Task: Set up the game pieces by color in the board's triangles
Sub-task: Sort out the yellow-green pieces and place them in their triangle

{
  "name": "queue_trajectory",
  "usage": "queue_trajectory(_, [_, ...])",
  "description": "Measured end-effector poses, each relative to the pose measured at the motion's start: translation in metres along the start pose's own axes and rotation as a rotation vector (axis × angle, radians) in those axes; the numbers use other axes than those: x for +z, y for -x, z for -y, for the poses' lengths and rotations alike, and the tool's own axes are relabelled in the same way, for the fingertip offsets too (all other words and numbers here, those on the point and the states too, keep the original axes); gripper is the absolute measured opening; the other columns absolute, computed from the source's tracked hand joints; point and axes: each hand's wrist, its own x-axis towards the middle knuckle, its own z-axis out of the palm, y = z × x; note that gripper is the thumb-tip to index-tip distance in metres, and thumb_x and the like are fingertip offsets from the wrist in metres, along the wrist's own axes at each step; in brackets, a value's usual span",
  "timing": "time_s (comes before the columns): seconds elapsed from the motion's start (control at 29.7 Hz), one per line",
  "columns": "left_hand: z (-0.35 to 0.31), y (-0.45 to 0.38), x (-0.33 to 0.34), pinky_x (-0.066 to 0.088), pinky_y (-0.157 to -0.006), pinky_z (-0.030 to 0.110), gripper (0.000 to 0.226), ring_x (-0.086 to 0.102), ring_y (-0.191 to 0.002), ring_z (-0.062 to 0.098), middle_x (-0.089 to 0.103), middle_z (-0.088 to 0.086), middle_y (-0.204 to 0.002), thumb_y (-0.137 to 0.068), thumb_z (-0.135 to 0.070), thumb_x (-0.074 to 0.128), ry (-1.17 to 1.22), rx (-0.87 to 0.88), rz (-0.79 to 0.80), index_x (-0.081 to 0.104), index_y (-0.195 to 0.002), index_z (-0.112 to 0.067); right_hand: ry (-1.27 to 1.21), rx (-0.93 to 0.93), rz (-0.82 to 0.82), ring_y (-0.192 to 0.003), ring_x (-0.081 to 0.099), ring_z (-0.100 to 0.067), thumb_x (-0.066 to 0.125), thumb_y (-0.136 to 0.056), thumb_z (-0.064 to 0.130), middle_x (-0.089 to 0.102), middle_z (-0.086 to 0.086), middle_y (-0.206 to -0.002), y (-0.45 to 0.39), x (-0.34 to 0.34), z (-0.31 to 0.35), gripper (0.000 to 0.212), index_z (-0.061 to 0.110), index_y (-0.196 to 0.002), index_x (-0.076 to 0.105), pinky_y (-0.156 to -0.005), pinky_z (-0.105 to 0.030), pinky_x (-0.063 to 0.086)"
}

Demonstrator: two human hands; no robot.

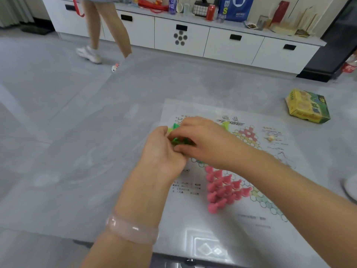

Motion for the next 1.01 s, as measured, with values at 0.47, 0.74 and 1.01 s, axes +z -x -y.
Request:
queue_trajectory(0.47, [-0.025, 0.004, -0.015, 0.046, -0.086, 0.031, 0.031, 0.057, -0.099, 0.023, 0.058, 0.013, -0.105, -0.095, -0.022, 0.034, -0.402, 0.265, -0.205, 0.054, -0.109, -0.004, -0.649, 0.439, -0.247, -0.067, 0.062, -0.015, 0.050, -0.087, 0.005, 0.062, 0.001, -0.088, -0.008, -0.001, -0.003, 0.015, 0.019, -0.084, 0.057, -0.055, -0.021, 0.047])
queue_trajectory(0.74, [-0.035, 0.009, -0.027, 0.035, -0.065, 0.019, 0.019, 0.052, -0.081, 0.003, 0.056, -0.012, -0.090, -0.091, -0.018, 0.044, -0.994, 0.555, -0.443, 0.061, -0.100, -0.020, -0.258, 0.724, 0.005, -0.058, 0.042, -0.009, 0.039, -0.095, 0.038, 0.049, 0.004, -0.072, 0.018, 0.011, -0.042, 0.026, 0.013, -0.097, 0.045, -0.050, -0.023, 0.031])
queue_trajectory(1.01, [-0.019, 0.008, -0.032, 0.032, -0.065, 0.022, 0.013, 0.048, -0.076, 0.012, 0.060, -0.002, -0.096, -0.090, -0.018, 0.050, -1.628, 0.775, -0.271, 0.063, -0.092, -0.017, 0.311, 0.503, 0.178, -0.088, 0.059, -0.021, 0.043, -0.077, 0.070, 0.061, -0.004, -0.106, 0.001, 0.030, -0.050, 0.077, 0.012, -0.126, 0.034, -0.067, -0.030, 0.047])
